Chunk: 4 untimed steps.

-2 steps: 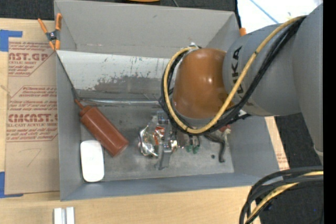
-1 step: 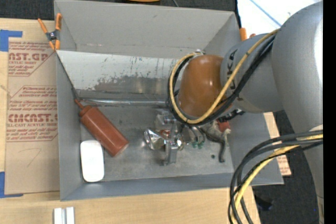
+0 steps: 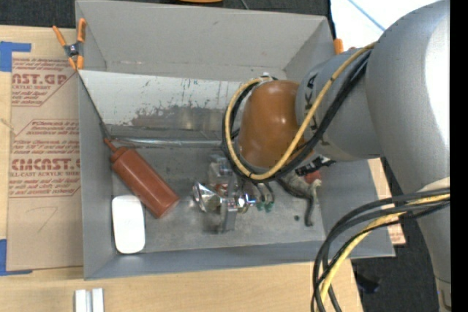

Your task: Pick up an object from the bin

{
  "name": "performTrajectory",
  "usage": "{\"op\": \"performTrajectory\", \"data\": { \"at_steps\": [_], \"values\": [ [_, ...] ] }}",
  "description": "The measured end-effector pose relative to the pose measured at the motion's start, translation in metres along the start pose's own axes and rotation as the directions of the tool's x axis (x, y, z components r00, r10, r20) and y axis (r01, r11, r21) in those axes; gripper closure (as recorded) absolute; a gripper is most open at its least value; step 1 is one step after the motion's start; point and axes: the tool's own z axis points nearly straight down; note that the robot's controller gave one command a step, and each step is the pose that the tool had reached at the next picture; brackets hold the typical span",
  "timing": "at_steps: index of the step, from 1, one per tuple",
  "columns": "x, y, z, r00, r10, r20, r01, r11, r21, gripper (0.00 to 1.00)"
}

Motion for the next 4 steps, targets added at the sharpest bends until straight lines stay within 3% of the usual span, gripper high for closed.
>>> {"op": "performTrajectory", "data": {
  "at_steps": [1,2,3,4],
  "values": [
    [-0.007,-0.017,0.000,1.000,-0.025,-0.003,0.025,1.000,0.002,0.00],
    [-0.002,-0.002,0.000,1.000,-0.008,0.000,0.008,1.000,-0.002,0.00],
    [-0.011,-0.010,-0.006,1.000,-0.021,0.012,0.021,1.000,-0.004,1.00],
    [-0.011,-0.010,-0.006,1.000,-0.021,0.012,0.021,1.000,-0.004,1.00]
  ]
}}
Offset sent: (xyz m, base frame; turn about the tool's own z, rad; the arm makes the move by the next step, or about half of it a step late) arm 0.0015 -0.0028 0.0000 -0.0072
